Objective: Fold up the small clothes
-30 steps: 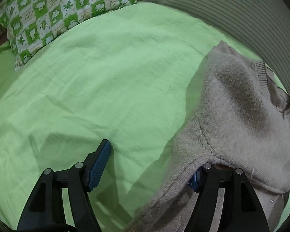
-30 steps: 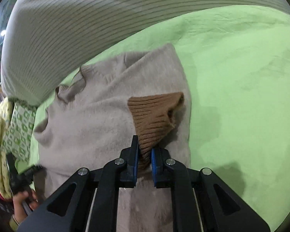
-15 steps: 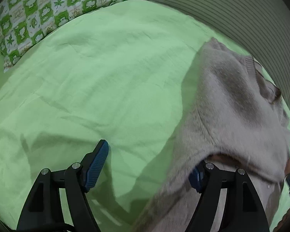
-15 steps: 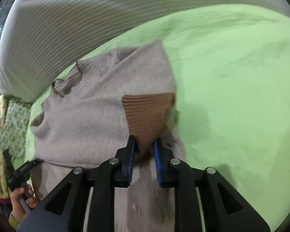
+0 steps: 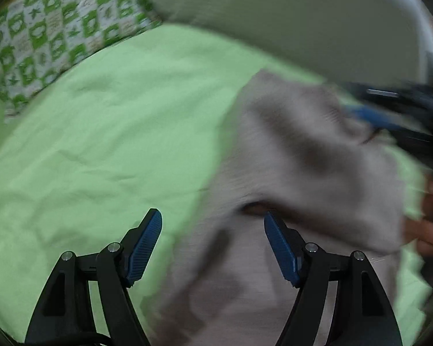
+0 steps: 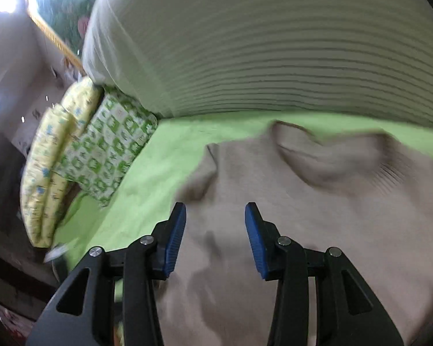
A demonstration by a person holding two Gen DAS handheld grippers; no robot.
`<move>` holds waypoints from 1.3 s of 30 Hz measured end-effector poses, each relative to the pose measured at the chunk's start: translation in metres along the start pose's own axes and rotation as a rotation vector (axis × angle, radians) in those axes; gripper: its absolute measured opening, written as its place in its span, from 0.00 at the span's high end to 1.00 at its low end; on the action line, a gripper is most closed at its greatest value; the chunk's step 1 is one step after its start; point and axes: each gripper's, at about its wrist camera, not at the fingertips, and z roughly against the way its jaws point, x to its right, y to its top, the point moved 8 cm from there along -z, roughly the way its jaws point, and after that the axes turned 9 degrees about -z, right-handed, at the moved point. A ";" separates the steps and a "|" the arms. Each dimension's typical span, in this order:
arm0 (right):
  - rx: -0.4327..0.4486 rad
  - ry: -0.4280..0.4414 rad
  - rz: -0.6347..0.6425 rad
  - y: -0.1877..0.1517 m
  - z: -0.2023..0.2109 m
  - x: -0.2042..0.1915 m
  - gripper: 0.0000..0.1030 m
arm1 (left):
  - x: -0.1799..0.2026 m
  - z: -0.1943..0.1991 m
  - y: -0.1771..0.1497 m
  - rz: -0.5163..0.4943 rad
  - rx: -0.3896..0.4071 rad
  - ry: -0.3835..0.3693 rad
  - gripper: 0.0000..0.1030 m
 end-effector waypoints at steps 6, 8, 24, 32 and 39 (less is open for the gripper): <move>-0.105 -0.082 0.087 0.012 -0.076 -0.009 0.57 | 0.043 -0.020 0.030 0.007 0.093 -0.129 0.28; -0.127 -0.155 0.121 0.012 -0.095 -0.004 0.57 | 0.045 -0.040 0.031 0.015 0.059 -0.132 0.28; -0.131 -0.201 0.325 0.033 -0.138 -0.028 0.95 | 0.052 -0.067 0.008 -0.065 -0.040 -0.085 0.32; 0.055 -0.039 0.158 0.029 -0.027 -0.015 0.89 | 0.051 -0.073 0.017 -0.053 -0.052 -0.122 0.32; -0.087 -0.289 0.231 -0.015 -0.034 0.035 0.73 | 0.049 -0.084 0.020 -0.051 -0.068 -0.098 0.32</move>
